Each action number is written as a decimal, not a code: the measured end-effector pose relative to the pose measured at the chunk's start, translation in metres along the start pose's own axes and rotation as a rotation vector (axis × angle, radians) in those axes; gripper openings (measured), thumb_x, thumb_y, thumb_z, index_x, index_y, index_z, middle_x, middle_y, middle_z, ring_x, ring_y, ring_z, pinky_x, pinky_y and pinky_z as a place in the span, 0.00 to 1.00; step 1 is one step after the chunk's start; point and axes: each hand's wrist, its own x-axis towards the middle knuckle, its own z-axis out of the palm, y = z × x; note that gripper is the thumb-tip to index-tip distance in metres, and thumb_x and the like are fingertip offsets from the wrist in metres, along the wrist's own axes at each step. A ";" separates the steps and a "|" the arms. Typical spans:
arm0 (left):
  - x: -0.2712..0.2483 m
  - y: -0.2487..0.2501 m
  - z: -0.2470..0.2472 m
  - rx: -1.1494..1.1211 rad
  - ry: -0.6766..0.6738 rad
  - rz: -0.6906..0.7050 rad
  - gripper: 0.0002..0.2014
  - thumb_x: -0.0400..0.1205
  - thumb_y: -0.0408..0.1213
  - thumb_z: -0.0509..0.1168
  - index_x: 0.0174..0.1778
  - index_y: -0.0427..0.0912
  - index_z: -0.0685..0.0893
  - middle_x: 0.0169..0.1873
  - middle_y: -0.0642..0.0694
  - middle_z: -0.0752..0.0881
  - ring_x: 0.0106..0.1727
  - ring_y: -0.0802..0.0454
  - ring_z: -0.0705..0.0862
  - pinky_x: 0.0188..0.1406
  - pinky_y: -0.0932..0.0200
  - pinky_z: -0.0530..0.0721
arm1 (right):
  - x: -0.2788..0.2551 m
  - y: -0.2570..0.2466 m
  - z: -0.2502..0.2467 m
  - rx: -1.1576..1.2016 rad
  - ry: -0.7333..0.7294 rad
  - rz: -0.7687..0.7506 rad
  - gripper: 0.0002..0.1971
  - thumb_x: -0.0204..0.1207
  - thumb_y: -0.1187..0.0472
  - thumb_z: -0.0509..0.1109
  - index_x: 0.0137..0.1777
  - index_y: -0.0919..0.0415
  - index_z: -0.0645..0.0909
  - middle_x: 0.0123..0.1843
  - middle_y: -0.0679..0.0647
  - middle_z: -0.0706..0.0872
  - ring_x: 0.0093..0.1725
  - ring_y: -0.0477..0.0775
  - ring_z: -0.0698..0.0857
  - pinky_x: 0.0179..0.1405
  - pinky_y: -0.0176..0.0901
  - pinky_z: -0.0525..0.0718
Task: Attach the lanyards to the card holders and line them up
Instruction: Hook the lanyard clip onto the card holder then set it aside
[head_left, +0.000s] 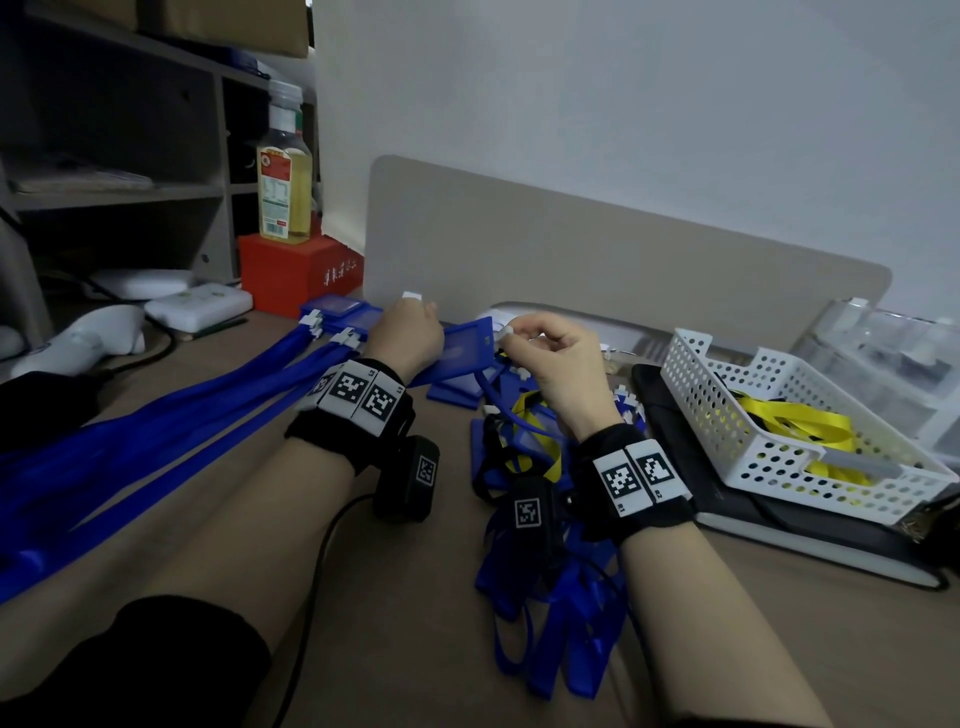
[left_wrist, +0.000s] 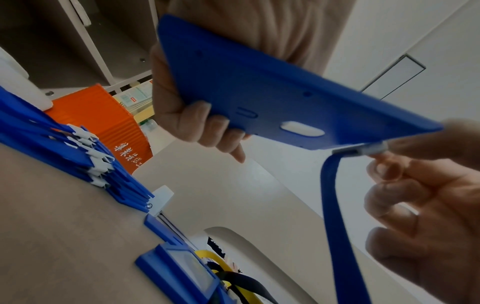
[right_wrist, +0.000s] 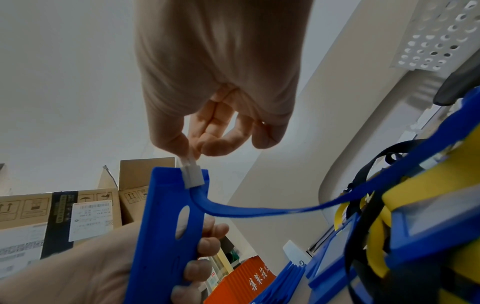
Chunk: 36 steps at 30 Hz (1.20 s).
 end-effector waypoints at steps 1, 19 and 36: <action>0.000 0.000 0.000 0.005 0.000 -0.004 0.20 0.90 0.38 0.46 0.61 0.28 0.79 0.62 0.28 0.80 0.62 0.31 0.78 0.45 0.51 0.68 | 0.000 -0.001 0.001 -0.002 -0.002 0.001 0.12 0.73 0.74 0.71 0.34 0.57 0.84 0.30 0.51 0.82 0.34 0.53 0.77 0.37 0.43 0.75; -0.010 0.007 -0.007 -0.051 -0.022 0.023 0.21 0.88 0.42 0.52 0.49 0.26 0.80 0.47 0.26 0.82 0.52 0.30 0.80 0.46 0.47 0.74 | 0.004 0.005 0.000 -0.066 0.018 0.071 0.04 0.70 0.71 0.74 0.35 0.69 0.84 0.31 0.58 0.79 0.35 0.52 0.74 0.36 0.42 0.74; -0.017 0.016 -0.013 -0.047 -0.026 0.132 0.21 0.80 0.54 0.66 0.32 0.39 0.87 0.37 0.41 0.88 0.44 0.44 0.85 0.38 0.55 0.75 | 0.003 0.008 -0.005 -0.264 0.028 0.092 0.09 0.78 0.64 0.68 0.41 0.60 0.89 0.34 0.61 0.90 0.30 0.48 0.87 0.29 0.37 0.81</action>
